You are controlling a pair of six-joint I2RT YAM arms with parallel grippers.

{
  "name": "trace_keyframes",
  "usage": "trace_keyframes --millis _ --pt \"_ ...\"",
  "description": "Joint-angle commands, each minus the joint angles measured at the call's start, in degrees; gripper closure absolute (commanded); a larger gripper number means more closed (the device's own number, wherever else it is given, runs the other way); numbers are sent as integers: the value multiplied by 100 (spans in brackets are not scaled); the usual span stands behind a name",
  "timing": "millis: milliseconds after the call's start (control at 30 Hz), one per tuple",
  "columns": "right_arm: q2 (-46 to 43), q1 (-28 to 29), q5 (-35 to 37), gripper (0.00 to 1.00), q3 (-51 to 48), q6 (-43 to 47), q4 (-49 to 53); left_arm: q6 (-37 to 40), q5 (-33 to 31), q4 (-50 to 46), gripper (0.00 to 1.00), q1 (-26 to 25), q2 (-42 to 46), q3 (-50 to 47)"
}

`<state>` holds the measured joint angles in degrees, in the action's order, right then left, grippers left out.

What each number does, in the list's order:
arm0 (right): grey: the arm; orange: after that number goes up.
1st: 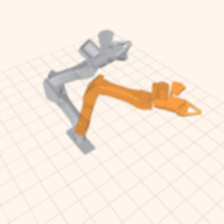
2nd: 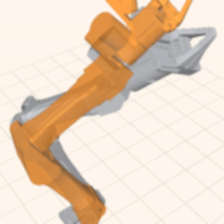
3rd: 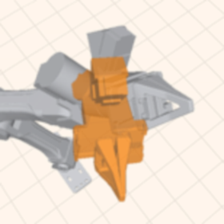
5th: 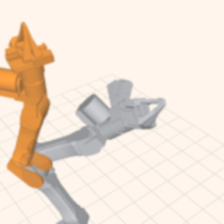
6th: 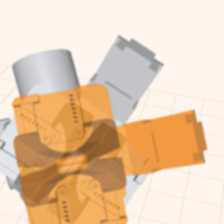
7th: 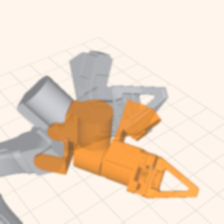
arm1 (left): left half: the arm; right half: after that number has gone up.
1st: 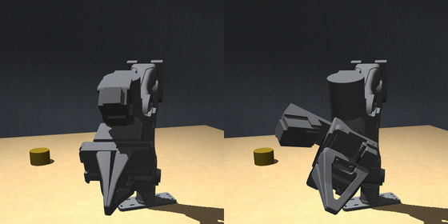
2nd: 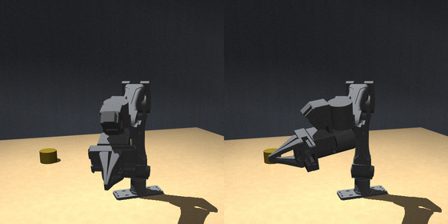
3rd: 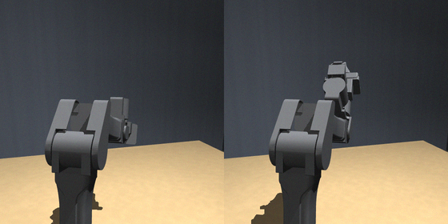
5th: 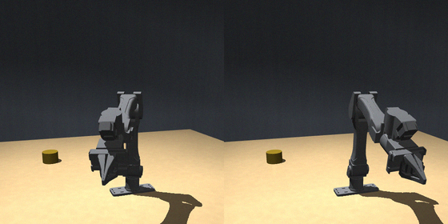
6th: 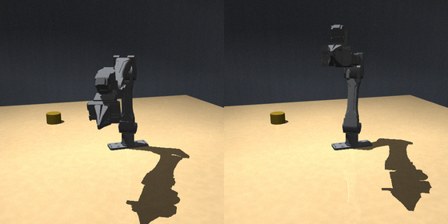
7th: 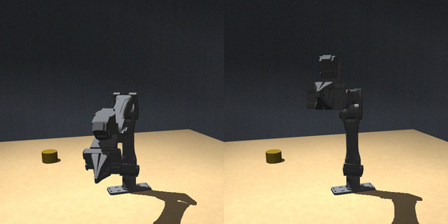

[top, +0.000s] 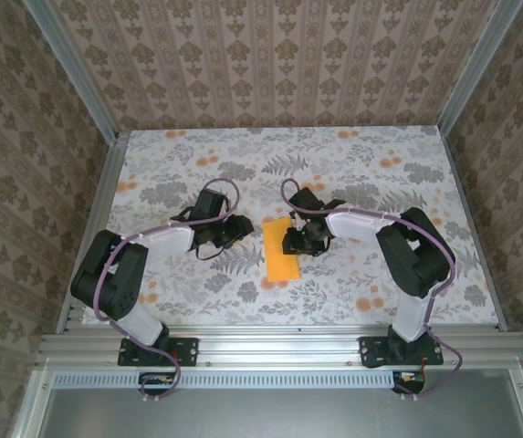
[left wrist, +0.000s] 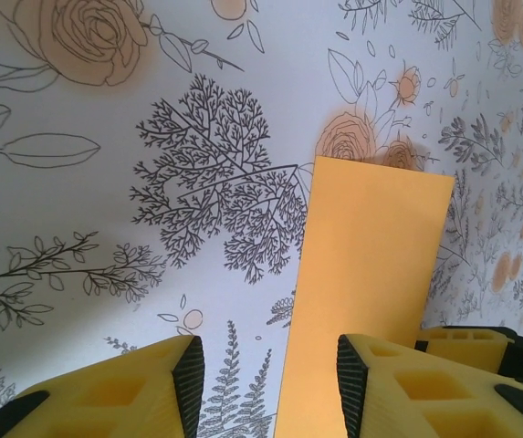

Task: Fold a paper plane with a square sheet of paper (pick it up from the middle)
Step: Fold the square sheet of paper in half at the center of the table.

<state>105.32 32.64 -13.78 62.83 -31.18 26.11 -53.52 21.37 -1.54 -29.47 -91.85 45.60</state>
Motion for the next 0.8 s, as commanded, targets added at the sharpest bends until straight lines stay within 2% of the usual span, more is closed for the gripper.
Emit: trace_keyframes --millis 0,767 --pt "361 -5 284 61 -16 123 306 157 -137 -315 55 28 164 30" --pt "566 -4 235 62 20 376 324 333 16 -347 56 -168 85 283"
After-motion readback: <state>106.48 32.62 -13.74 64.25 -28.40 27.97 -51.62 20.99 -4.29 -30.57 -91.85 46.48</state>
